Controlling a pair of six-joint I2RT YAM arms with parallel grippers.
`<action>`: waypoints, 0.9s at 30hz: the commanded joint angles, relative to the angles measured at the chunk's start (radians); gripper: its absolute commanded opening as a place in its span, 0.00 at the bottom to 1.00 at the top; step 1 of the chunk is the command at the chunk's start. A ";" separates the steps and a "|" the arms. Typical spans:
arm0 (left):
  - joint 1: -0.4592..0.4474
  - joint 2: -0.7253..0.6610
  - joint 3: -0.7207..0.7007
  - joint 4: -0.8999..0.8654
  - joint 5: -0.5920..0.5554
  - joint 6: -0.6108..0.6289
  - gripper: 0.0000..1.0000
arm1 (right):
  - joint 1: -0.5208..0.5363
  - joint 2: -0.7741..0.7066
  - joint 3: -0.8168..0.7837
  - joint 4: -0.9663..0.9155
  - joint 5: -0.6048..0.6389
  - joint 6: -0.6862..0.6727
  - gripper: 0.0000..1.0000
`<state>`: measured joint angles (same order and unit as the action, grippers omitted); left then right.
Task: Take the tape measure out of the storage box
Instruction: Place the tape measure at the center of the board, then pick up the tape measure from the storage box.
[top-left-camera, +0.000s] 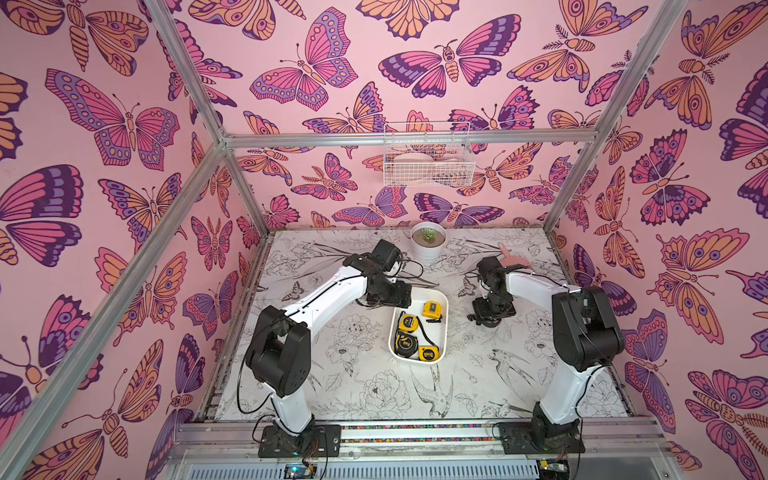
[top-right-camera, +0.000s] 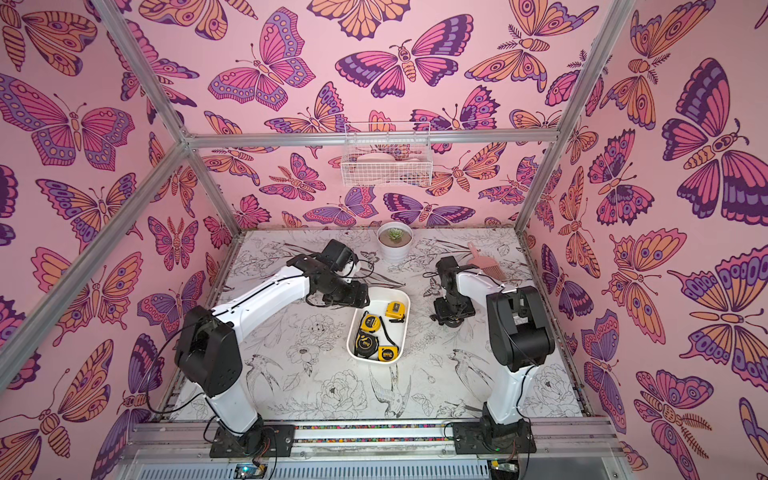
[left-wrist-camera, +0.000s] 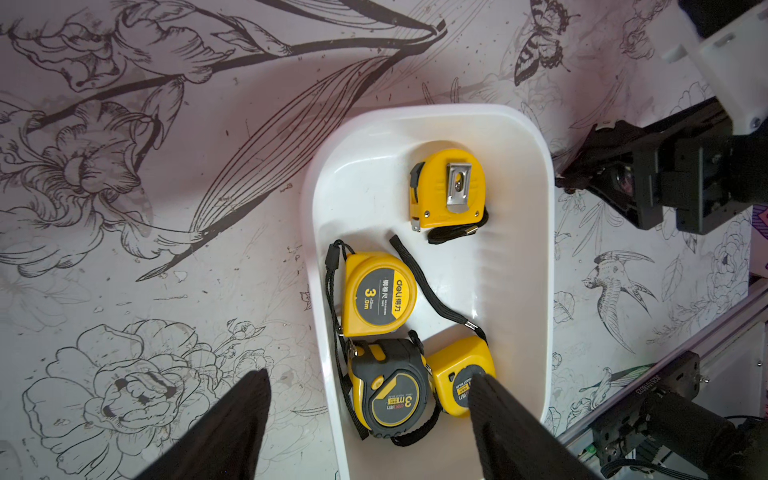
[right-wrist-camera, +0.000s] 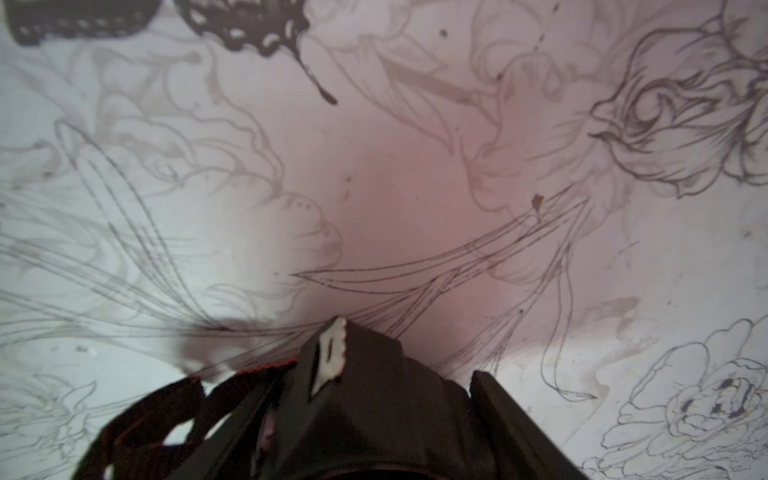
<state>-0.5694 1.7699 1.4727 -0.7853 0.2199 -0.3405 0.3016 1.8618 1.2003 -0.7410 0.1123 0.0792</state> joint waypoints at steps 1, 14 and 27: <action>-0.004 0.017 0.011 -0.030 -0.029 0.012 0.81 | -0.009 -0.005 -0.013 0.029 0.006 0.017 0.73; -0.005 0.002 0.046 -0.070 -0.054 0.035 0.81 | -0.018 -0.128 0.016 0.000 0.039 -0.004 0.99; -0.115 0.124 0.207 -0.245 -0.097 0.092 0.81 | -0.012 -0.308 0.081 -0.059 -0.036 -0.006 0.99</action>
<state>-0.6670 1.8526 1.6691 -0.9478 0.1471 -0.2691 0.2893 1.5890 1.2541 -0.7605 0.1040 0.0776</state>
